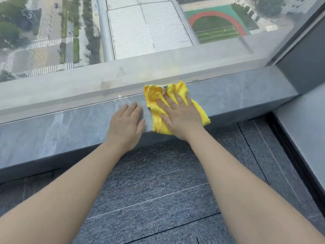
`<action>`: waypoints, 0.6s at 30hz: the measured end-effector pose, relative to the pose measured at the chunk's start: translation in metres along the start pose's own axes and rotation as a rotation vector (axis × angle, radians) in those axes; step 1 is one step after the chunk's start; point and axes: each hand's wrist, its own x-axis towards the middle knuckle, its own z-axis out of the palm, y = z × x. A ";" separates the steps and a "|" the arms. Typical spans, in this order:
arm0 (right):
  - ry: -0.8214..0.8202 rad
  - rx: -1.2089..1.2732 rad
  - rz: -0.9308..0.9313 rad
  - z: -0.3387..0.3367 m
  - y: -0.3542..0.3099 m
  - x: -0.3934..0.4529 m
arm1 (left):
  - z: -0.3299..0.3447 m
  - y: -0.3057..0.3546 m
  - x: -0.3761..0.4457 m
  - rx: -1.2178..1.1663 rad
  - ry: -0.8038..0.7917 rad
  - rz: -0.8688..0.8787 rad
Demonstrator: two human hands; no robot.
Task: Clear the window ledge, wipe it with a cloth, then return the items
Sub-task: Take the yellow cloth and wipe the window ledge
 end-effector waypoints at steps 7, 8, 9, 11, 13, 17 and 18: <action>0.052 -0.034 0.327 0.006 0.052 -0.030 | 0.016 0.043 0.023 0.023 0.011 0.137; 0.071 -0.025 0.376 0.007 0.057 -0.032 | 0.018 0.049 0.025 0.031 0.005 0.141; 0.090 -0.008 0.428 0.008 0.060 -0.032 | 0.019 0.054 0.027 0.035 0.002 0.138; 0.118 0.049 0.545 0.008 0.064 -0.028 | 0.020 0.060 0.030 0.045 -0.010 0.118; 0.118 0.110 0.665 0.004 0.065 -0.020 | 0.019 0.061 0.031 0.057 -0.020 0.107; 0.075 0.195 0.819 -0.006 0.065 0.005 | 0.019 0.059 0.033 0.025 0.022 0.128; 0.060 0.213 0.850 -0.008 0.064 0.011 | 0.019 0.058 0.033 0.014 0.034 0.137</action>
